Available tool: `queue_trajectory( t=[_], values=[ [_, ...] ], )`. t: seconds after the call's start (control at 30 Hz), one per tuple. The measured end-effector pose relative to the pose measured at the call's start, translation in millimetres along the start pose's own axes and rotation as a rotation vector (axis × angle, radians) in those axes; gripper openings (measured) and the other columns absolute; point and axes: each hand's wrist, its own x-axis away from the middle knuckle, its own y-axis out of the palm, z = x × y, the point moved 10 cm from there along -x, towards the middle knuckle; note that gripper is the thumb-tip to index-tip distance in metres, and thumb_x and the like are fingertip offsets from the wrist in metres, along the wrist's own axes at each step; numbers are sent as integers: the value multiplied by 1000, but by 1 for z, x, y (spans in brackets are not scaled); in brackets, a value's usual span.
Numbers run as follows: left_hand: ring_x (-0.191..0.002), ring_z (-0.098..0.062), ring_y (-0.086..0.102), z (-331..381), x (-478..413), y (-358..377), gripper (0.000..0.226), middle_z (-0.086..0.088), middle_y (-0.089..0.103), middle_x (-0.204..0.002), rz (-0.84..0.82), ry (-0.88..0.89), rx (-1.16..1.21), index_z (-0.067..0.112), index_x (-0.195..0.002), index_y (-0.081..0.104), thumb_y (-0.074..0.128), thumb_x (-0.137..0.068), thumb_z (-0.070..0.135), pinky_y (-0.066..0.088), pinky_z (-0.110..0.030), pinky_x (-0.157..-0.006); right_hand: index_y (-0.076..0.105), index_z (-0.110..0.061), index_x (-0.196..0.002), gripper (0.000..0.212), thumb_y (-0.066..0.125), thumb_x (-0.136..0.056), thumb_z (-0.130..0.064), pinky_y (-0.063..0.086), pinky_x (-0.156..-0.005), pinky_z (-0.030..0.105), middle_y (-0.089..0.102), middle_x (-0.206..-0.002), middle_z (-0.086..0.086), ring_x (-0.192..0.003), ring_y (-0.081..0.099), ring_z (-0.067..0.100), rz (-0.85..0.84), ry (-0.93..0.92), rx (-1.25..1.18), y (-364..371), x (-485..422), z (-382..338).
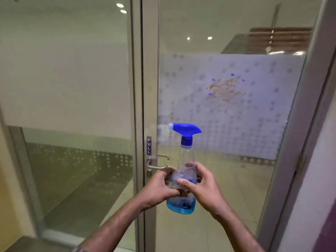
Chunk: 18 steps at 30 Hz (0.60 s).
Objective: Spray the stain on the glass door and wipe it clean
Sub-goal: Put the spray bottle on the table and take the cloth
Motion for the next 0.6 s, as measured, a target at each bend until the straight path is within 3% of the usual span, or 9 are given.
queue_trajectory(
  t=[0.13,0.23,0.3,0.43,0.53,0.6],
  values=[
    [-122,-1,65,8,52,-14,67,12,73,-127,84,-6,-74,31,-130,62,92,-71,34,50,-36,-113,67,-27,-114,41,86,-81,-12,64,-72,28,78,-103,-8,-93,75,5,-29,-13,-5,19,32,-16],
    [-131,13,51,17,96,-27,73,22,62,-139,191,9,-140,46,-137,53,86,-72,56,43,-29,-119,67,-29,-114,40,85,-83,-11,65,-76,30,77,-105,-7,-96,75,5,-65,-34,-2,28,56,-26],
    [-139,9,45,19,129,-35,74,20,53,-150,283,-10,-175,48,-141,48,76,-76,69,40,-36,-122,66,-30,-115,41,84,-84,-13,66,-79,33,76,-110,-8,-98,75,5,-103,-43,-17,32,72,-31],
    [-155,-4,20,19,199,-49,65,18,26,-168,531,-78,-346,50,-152,34,63,-94,57,24,-43,-128,65,-32,-117,42,83,-85,-12,66,-81,42,76,-110,-6,-98,75,6,-186,-32,-54,44,107,-36],
    [-157,1,-15,29,259,-49,80,21,-6,-170,663,-98,-599,38,-163,13,43,-96,69,2,-39,-130,64,-35,-117,44,84,-84,-14,66,-81,43,76,-108,-9,-96,75,5,-270,-31,-68,64,140,-44],
    [-156,-2,-25,32,294,-51,91,14,-16,-172,710,-137,-744,31,-165,3,23,-92,81,-6,-37,-130,64,-36,-117,44,84,-84,-15,66,-81,45,77,-107,-10,-95,76,6,-312,-34,-76,78,158,-47]
  ],
)
